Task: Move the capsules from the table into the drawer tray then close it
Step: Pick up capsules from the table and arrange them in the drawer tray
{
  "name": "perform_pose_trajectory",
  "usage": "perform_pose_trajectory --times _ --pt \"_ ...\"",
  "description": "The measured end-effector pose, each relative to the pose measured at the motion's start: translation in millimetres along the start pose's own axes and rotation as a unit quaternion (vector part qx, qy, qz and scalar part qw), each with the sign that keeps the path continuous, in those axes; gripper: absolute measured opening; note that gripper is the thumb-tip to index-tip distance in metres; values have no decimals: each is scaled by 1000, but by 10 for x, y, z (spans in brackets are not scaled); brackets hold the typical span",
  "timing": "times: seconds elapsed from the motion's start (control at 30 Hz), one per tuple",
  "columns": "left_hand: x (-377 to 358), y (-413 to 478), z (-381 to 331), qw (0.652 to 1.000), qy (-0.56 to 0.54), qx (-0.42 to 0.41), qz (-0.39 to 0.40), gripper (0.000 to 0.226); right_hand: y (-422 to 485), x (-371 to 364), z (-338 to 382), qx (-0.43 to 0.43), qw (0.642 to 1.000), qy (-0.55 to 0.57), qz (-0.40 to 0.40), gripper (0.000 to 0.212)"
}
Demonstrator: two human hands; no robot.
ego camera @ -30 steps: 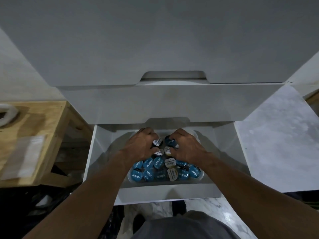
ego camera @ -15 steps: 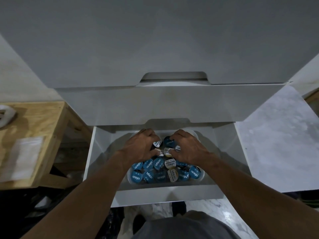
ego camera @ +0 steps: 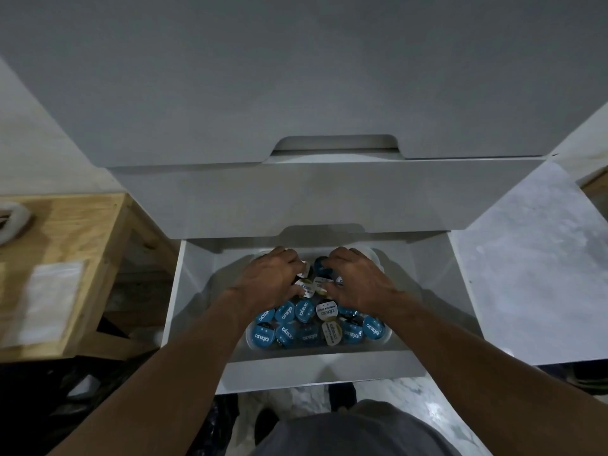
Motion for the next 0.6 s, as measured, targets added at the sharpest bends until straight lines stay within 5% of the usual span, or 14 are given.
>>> perform_pose_trajectory --times 0.6 --pt "-98 -64 -44 999 33 -13 6 40 -29 48 100 49 997 -62 20 39"
Point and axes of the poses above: each hand's wrist, its own y-axis towards the middle knuckle, its own x-axis out of the back of the hand, z = x × y, the point moved 8 cm from there along y, towards the middle knuckle, and after that the axes turned 10 degrees about -y, right-handed, at the moved point
